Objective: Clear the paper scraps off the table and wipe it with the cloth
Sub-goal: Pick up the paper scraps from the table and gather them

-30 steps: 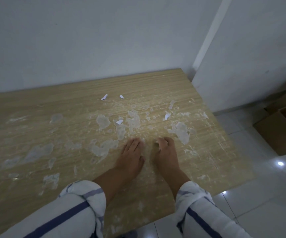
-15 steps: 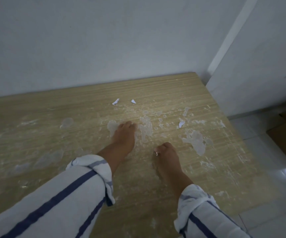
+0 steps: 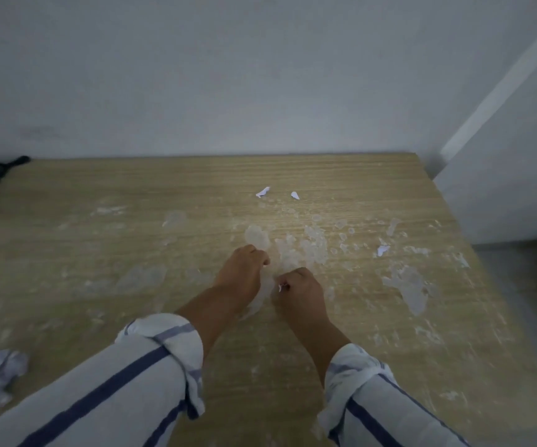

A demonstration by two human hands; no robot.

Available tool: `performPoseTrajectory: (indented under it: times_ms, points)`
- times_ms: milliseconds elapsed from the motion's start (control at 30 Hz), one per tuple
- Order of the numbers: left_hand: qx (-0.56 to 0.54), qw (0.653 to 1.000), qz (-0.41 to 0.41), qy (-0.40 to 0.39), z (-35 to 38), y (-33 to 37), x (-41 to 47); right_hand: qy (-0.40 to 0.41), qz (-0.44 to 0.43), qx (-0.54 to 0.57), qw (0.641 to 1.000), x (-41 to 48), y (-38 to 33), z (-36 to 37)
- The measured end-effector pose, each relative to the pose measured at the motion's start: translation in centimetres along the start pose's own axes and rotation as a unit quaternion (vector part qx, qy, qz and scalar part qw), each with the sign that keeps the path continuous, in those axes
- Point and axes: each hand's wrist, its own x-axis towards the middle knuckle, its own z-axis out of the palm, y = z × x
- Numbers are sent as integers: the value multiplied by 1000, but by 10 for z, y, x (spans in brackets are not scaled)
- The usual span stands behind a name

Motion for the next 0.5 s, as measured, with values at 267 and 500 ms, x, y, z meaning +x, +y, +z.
performPoseTrajectory:
  times_ms: [267,500]
  points:
    - [-33,986,-122,108,-57,-52,-101,-86,-114,18,990,-22,-90,56]
    - [-51,957,-201,203,-130,-116,-176,-160,-177,18,971,-50,-182,115]
